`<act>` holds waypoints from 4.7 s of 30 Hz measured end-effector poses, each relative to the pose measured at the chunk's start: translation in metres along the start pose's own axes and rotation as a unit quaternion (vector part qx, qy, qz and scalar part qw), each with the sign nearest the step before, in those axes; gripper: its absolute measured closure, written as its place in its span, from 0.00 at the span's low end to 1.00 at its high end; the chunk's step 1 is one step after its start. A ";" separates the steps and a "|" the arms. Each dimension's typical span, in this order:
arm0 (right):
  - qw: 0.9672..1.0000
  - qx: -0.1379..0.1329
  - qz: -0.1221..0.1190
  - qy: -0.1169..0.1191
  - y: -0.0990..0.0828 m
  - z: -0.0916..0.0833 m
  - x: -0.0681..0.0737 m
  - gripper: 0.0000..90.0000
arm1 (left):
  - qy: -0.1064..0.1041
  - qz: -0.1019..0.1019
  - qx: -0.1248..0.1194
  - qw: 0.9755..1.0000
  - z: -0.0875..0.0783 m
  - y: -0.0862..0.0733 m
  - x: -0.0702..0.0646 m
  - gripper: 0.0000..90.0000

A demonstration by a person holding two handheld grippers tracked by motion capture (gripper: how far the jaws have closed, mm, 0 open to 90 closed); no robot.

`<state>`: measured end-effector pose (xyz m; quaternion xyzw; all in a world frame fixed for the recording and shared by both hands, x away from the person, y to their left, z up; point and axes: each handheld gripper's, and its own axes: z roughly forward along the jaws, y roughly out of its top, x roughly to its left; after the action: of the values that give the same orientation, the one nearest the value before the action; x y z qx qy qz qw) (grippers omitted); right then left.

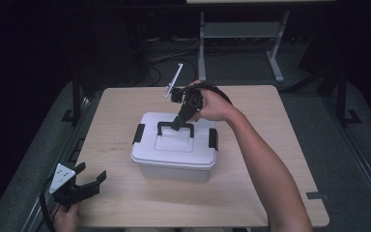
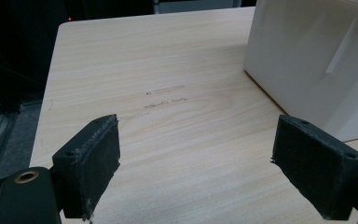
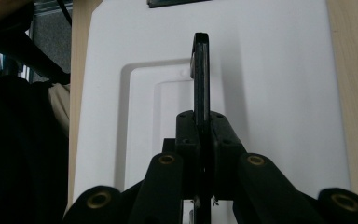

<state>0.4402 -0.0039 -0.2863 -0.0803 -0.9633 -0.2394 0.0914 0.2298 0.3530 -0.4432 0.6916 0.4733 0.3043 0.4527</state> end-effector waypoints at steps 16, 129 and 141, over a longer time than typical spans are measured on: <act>1.000 -0.029 0.007 -0.008 -0.009 -0.010 0.001 0.82 | 0.000 0.002 0.001 1.000 0.000 0.000 0.000 0.16; 0.981 -0.110 0.142 -0.068 -0.182 -0.072 0.029 0.44 | 0.000 0.014 0.006 1.000 0.005 0.001 -0.006 0.16; 0.980 -0.105 0.155 -0.069 -0.196 -0.069 0.031 0.44 | -0.001 0.013 0.005 1.000 0.006 0.002 -0.006 0.16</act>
<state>0.3803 -0.2042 -0.3070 -0.2544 -0.9126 -0.3159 0.0523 0.2330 0.3451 -0.4436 0.7004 0.4653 0.3068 0.4459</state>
